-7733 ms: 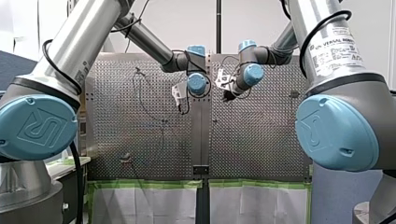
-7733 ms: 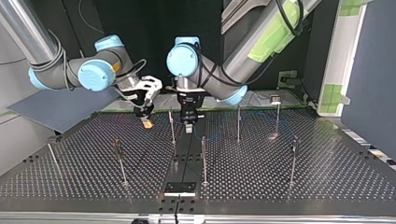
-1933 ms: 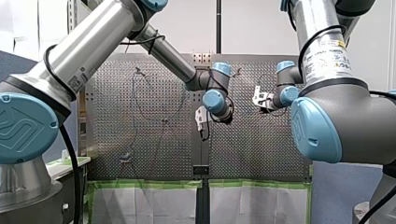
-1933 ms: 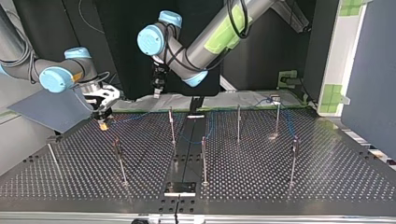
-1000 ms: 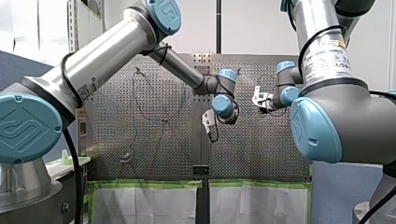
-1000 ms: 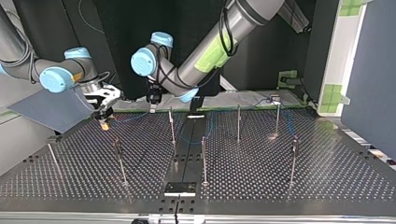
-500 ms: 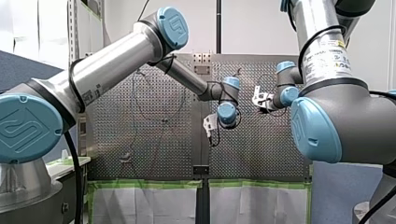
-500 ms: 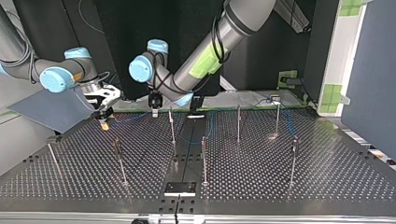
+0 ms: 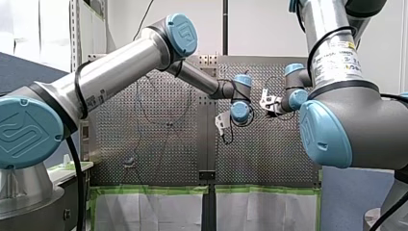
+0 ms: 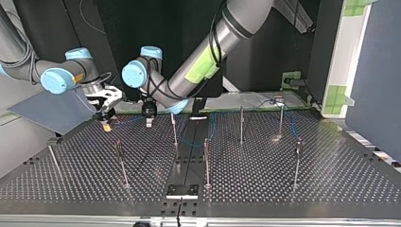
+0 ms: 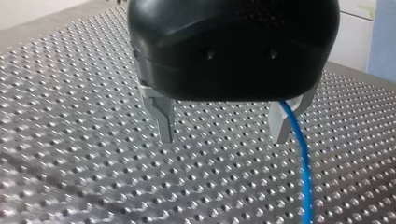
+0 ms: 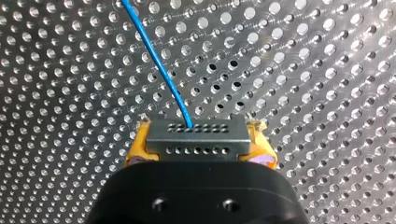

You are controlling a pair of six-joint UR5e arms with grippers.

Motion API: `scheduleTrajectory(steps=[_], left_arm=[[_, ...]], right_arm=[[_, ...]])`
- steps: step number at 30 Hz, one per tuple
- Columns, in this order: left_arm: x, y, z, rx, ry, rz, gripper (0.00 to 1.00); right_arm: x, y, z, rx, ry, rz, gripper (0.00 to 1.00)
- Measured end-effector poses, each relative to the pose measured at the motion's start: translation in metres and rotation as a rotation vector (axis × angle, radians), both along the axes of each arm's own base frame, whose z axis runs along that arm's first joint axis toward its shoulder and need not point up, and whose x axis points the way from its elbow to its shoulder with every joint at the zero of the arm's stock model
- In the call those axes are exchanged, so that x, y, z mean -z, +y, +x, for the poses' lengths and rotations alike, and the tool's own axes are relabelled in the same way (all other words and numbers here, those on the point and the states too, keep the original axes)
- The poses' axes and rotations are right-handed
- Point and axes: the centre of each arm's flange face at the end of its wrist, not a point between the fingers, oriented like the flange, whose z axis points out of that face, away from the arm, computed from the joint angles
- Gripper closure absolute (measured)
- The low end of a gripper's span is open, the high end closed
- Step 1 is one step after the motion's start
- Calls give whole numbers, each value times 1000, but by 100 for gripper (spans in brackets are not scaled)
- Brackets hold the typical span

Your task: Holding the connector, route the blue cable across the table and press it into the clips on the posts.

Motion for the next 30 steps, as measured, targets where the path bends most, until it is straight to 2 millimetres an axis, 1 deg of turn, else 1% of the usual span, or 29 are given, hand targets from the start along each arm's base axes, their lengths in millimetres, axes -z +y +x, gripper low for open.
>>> scheduleTrajectory(steps=[1, 2, 3, 4, 5, 6, 8, 14, 18, 21, 24, 28, 30], left_arm=[[1, -2, 2, 0, -2, -2, 35], [1, -3, 4, -1, -5, -4, 45], [0, -4, 5, -2, -8, -7, 45], [-1, -5, 6, -5, -11, -9, 62], [-2, -6, 7, -7, -14, -10, 73], [-3, -6, 8, -9, -15, -10, 73], [-6, -5, 9, -12, -16, -9, 100], [-11, -6, 7, -10, -5, 5, 100], [-16, -8, 3, -6, 6, 12, 100], [-27, -8, -2, -14, 12, 14, 100], [-44, -5, -8, -34, 14, 18, 100], [-70, -4, -21, -48, 12, 21, 100], [-81, -3, -26, -49, 12, 23, 100]], right_arm=[[0, 0, 0, -1, 0, 0, 100], [0, 0, 0, -2, 0, 0, 100], [0, 0, 0, -3, 0, 0, 100], [0, 0, 0, -3, -1, 0, 100], [0, 0, 0, -4, -1, 0, 100], [0, 0, 0, -5, -1, 0, 100], [0, 0, 0, -6, -1, 0, 100], [-4, -2, 0, -8, -1, -10, 100], [-16, -5, -1, -10, -3, -26, 100], [-32, -6, 0, -12, -7, -39, 100], [-56, -7, -1, -15, -13, -63, 100], [-92, -5, 0, -26, -22, -96, 100], [-105, -3, -1, -29, -28, -103, 100]])
